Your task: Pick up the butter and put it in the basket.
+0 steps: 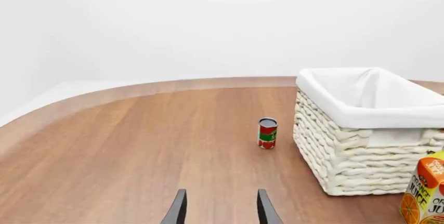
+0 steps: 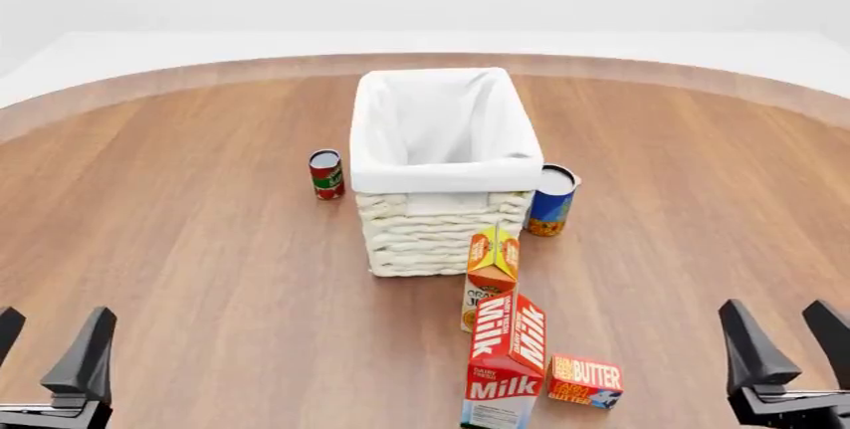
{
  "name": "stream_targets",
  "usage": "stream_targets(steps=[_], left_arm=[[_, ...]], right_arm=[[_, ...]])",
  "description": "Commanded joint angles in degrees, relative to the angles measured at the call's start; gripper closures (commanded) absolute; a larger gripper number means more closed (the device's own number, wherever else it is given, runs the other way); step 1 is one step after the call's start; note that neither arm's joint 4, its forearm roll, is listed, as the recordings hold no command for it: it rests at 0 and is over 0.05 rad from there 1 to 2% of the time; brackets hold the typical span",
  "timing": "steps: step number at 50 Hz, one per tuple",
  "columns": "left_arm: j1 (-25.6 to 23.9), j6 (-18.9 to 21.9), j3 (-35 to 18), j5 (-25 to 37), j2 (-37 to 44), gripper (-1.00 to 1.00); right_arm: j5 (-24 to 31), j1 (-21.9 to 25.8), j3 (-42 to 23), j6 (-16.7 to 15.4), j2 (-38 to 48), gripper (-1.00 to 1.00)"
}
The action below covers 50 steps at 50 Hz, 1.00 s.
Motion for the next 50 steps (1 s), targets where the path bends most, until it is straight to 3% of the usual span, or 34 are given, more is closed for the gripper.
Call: stream_targets(steps=[1,15,21,25,33,42,50], left_arm=[[0.0,0.0,0.0,0.0,0.0,-1.0],[0.0,0.0,0.0,0.0,0.0,-1.0],[0.0,0.0,0.0,0.0,0.0,-1.0],[0.0,0.0,0.0,0.0,0.0,-1.0],[0.0,0.0,0.0,0.0,0.0,-1.0],[0.0,0.0,0.0,0.0,0.0,-1.0],[0.0,0.0,0.0,0.0,0.0,-1.0]], right_arm=[[-1.7,1.6,-2.9,4.0,8.5,-1.0],[-2.3,4.6,-8.6,-2.3,20.7,-1.0],[0.8,4.2,-10.1,-5.7,22.1,-1.0],[0.9,3.4,-10.8,-5.6,24.6,-1.0],[0.9,4.0,-10.2,-11.0,28.8,-1.0],[2.5,4.5,-10.3,-13.6,30.0,-1.0],[8.0,9.3,-12.3,-15.8,30.5,-1.0]])
